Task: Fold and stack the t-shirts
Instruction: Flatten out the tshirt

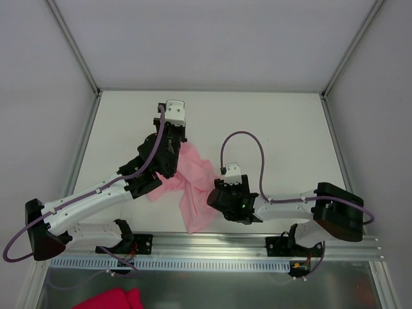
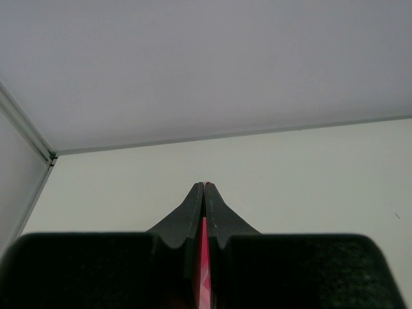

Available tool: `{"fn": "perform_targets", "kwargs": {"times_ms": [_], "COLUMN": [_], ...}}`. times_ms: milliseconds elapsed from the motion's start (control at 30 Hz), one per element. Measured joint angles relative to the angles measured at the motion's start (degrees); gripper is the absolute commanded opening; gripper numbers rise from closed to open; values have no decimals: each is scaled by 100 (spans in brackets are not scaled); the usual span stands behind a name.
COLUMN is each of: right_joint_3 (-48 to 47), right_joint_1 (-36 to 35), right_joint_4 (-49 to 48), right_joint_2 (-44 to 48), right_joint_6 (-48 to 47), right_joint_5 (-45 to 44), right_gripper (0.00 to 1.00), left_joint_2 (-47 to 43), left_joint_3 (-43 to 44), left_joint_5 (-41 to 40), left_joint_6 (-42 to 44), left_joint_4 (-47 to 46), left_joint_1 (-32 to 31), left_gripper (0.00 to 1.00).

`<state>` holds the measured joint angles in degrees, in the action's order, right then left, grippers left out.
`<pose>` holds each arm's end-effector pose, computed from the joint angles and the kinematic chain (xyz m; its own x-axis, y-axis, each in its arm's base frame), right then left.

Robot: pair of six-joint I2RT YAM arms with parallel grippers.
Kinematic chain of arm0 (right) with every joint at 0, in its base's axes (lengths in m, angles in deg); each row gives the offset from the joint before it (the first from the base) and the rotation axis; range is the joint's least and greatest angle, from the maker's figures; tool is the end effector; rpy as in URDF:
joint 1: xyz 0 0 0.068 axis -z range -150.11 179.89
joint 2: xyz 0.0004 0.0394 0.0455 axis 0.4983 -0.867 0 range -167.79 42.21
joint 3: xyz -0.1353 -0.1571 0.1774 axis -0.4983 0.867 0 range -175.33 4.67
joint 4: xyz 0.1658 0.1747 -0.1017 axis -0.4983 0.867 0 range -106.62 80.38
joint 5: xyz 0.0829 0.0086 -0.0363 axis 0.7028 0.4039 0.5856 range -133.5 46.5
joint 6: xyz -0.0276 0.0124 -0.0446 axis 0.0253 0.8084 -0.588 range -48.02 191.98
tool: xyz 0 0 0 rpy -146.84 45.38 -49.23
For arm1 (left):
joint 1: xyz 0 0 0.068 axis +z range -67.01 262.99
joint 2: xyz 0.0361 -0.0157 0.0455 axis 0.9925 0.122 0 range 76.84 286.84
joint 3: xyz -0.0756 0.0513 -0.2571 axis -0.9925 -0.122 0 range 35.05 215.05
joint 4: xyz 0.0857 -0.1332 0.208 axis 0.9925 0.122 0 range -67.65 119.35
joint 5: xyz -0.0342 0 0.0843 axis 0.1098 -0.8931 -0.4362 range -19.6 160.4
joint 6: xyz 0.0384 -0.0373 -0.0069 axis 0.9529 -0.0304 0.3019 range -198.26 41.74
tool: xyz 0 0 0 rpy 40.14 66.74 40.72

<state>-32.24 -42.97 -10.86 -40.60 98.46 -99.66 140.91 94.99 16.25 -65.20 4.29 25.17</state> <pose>0.1043 0.2386 0.1677 -0.3764 -0.3781 -0.8458 -0.2374 0.9218 -0.3064 0.1551 -0.1923 0.4160 0.1422 0.0224 -0.9896 0.0459 0.9985 0.0292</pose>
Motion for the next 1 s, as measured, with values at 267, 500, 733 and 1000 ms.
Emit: {"fn": "perform_targets", "kwargs": {"times_ms": [267,500,733,1000], "right_joint_3": [234,299,363,579], "right_joint_1": [658,1051,1209,1220], "right_joint_4": [-715,-1486,-1801,-1849], "right_joint_2": [-520,-752,-745,-396], "right_joint_6": [24,-11,-15,-20], "right_joint_5": [415,787,1088,1497], "right_gripper": [68,68,68,68], "left_joint_2": [0,0,0,20], "left_joint_3": [0,0,0,0], "left_joint_5": [-28,-39,-42,-39], "left_joint_6": [42,151,179,173], "left_joint_4": [0,-7,-7,-7], "left_joint_1": [0,0,0,0], "left_gripper": [0,0,0,0]}}
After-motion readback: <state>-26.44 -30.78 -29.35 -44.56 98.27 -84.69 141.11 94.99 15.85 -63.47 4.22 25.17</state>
